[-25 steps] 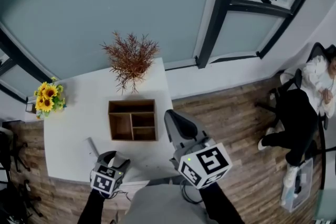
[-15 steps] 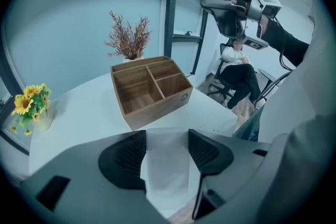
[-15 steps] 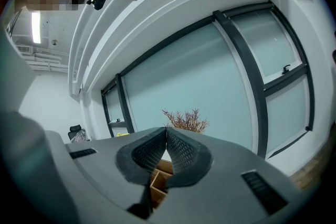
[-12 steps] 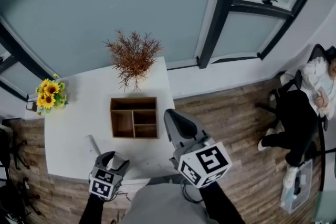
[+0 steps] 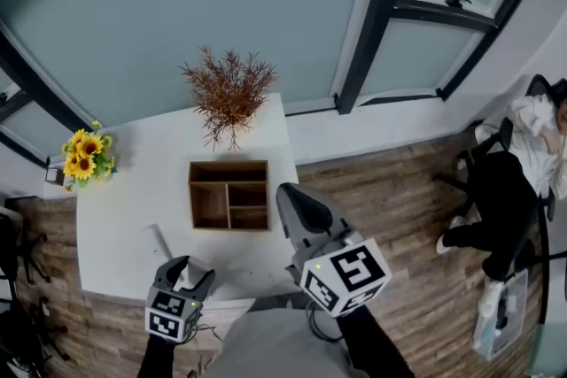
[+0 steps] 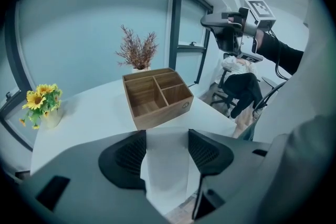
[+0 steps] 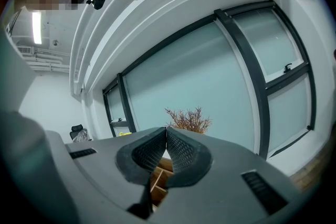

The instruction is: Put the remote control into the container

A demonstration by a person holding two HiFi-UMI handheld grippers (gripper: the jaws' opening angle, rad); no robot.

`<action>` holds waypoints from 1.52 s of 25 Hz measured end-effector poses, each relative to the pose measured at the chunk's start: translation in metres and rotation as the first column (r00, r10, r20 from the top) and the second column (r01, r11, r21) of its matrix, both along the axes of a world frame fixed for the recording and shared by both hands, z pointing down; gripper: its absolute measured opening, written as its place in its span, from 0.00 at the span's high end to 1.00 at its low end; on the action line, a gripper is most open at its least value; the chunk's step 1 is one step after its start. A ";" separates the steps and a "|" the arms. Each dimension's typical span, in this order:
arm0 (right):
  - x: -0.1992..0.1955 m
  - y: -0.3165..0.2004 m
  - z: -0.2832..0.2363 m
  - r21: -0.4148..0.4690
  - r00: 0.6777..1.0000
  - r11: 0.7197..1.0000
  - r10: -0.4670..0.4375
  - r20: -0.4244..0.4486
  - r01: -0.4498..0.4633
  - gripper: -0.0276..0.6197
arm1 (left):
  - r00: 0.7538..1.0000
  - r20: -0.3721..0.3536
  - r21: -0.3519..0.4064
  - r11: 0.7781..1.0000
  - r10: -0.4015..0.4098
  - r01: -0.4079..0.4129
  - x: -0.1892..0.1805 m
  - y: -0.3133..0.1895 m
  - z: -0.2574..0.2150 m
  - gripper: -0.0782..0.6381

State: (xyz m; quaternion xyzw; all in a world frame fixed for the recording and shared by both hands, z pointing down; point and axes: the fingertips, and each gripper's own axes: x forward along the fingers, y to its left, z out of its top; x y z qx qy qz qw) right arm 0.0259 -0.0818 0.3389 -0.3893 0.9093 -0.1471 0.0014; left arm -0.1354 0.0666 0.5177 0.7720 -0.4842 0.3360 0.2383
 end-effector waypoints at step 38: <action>0.008 -0.006 0.005 -0.011 0.999 0.999 0.037 -0.010 -0.037 0.95 | 0.958 -0.270 0.273 0.946 -0.097 0.172 0.005 -0.084 -0.118 0.53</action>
